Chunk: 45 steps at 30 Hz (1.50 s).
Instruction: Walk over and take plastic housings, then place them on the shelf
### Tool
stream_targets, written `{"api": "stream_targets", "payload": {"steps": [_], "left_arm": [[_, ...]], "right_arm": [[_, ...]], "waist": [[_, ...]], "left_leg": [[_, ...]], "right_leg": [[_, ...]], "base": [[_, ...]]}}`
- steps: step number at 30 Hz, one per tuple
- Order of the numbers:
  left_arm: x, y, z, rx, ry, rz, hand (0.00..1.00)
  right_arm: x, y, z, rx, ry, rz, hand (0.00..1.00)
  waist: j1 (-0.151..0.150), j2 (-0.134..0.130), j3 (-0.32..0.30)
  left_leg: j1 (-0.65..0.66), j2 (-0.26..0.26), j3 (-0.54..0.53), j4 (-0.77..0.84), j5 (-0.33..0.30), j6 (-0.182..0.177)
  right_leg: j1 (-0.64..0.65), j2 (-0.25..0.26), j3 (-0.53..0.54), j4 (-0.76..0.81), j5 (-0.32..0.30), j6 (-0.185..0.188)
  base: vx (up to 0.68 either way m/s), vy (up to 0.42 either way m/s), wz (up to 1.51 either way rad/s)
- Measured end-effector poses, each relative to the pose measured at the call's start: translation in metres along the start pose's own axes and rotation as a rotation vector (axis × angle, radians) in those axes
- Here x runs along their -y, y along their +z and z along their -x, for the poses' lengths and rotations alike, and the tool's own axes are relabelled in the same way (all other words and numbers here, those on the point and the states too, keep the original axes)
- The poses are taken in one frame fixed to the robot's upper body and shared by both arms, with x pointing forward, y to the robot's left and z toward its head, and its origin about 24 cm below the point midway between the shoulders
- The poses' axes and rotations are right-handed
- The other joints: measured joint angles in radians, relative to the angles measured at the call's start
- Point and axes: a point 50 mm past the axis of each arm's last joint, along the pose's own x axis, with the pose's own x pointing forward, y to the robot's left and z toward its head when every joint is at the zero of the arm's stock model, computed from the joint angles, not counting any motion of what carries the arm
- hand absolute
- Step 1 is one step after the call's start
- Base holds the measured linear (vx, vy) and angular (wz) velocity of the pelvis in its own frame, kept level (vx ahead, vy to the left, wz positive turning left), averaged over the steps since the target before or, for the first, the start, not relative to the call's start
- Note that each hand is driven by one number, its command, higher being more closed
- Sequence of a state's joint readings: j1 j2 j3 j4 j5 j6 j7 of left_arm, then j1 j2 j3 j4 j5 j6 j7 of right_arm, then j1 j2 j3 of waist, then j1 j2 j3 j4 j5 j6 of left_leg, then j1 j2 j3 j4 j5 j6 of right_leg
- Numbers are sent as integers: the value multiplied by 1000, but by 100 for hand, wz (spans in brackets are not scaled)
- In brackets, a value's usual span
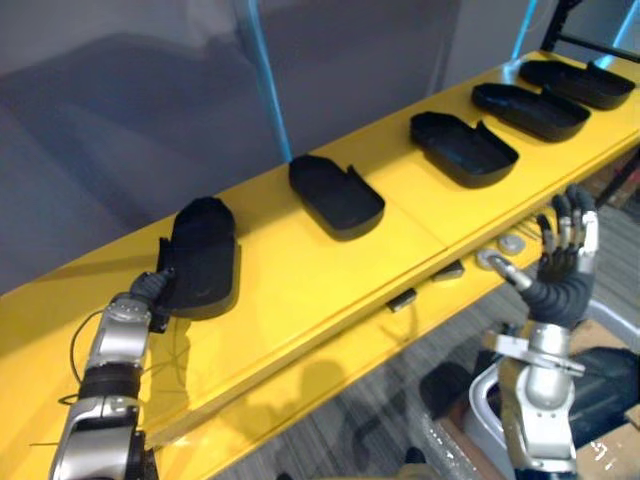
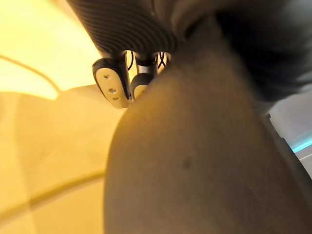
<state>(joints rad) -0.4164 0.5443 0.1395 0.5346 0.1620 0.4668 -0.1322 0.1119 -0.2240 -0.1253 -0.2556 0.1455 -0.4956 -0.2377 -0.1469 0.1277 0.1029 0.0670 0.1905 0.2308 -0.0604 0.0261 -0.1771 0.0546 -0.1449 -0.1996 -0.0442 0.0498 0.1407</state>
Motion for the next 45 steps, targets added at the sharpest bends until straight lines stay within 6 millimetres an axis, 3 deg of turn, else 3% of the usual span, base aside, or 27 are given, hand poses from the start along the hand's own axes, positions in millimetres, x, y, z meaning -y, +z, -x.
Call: {"api": "stream_targets", "payload": {"steps": [10,11,20,24,33,35,41,45], "left_arm": [[3,-9,-2,-40,-5,0,100],[3,-8,-2,-39,-4,0,0],[4,-8,-2,-34,12,13,0],[6,-4,-2,-7,25,115,0],[20,32,8,212,94,420,0],[12,38,12,260,172,482,0],[-39,61,41,483,515,594,0],[-63,56,64,556,689,616,0]], "right_arm": [[0,1,-2,9,6,4,0],[0,1,-2,10,7,4,0],[-1,2,-4,15,4,0,0],[-2,1,-3,13,-2,-6,0],[-7,-1,3,-4,-37,-22,0],[-10,-2,5,-12,-35,-31,0],[-14,-4,10,-23,-55,-18,0],[-15,-5,16,-41,-55,-7,0]], "waist": [[2,0,0],[3,0,0],[14,-2,1],[16,-2,1],[22,-6,4],[21,-7,4],[27,-11,7],[32,-11,7]], "left_leg": [[-1,0,1,1,0,0],[-1,0,1,1,0,0],[-1,1,0,0,0,0],[-1,0,-2,-1,0,0],[-1,0,-6,-1,0,0],[-1,0,-6,-1,0,0],[0,0,-13,-2,0,0],[-2,0,-26,-2,0,0]], "right_leg": [[-1,0,4,0,0,0],[-1,0,4,0,0,0],[0,0,-1,0,0,0],[1,0,-3,0,0,0],[7,0,-12,0,0,0],[7,0,-12,0,0,0],[13,-1,-20,-2,-1,0],[18,-1,-28,-3,-2,-1]], "base": [[0,0,0],[0,0,0],[0,0,0],[0,0,0],[0,0,1],[0,0,0],[3,-1,3],[7,-2,5]]}}
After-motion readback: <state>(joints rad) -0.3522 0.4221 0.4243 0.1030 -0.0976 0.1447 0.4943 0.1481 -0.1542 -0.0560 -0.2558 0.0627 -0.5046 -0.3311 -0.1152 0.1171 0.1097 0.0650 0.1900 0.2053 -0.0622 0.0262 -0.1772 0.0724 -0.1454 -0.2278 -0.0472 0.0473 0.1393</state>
